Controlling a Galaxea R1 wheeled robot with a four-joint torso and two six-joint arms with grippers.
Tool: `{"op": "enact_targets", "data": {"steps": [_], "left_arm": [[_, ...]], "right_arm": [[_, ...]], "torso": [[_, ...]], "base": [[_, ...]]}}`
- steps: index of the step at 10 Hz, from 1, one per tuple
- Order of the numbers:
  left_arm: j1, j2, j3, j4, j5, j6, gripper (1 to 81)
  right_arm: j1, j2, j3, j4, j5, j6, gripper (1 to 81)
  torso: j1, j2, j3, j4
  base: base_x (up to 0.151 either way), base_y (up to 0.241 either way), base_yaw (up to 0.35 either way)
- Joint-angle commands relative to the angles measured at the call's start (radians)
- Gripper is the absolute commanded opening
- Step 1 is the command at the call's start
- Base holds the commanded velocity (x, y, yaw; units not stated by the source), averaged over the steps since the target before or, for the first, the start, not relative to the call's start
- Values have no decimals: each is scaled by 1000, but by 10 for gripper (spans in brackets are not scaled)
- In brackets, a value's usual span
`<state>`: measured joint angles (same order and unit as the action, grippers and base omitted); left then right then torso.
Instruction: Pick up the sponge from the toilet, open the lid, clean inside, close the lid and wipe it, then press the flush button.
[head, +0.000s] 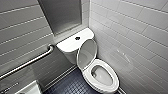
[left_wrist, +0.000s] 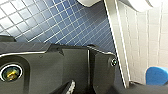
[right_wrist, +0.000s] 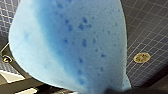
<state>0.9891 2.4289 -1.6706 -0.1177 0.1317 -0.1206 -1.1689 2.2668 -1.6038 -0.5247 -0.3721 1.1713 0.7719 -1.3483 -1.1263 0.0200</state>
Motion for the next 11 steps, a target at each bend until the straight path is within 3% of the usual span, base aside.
{"op": "enact_targets", "data": {"steps": [1,2,5,6,7,11], "left_arm": [[-120,-39,38,-89,80,-30,811],[-161,-40,35,-123,126,-30,811],[-259,-30,15,-166,144,-31,811],[-311,-27,-4,-216,144,-40,811],[-365,-24,-20,-274,144,-45,811],[-531,68,-236,-465,144,-71,811]], "right_arm": [[-61,24,-95,9,20,-109,10],[-90,30,-143,84,96,-253,10],[-169,53,-272,662,241,-913,10],[-200,61,-283,778,284,-1055,10],[-212,61,-286,805,302,-1091,10],[-225,61,-292,793,295,-1110,10]], "torso": [[0,0,0,0],[0,0,0,0],[0,0,0,0],[0,0,0,0],[0,0,0,0],[0,0,0,0]], "base": [[0,0,0],[0,0,0],[0,0,0],[0,0,0],[0,0,0],[0,0,0]]}}
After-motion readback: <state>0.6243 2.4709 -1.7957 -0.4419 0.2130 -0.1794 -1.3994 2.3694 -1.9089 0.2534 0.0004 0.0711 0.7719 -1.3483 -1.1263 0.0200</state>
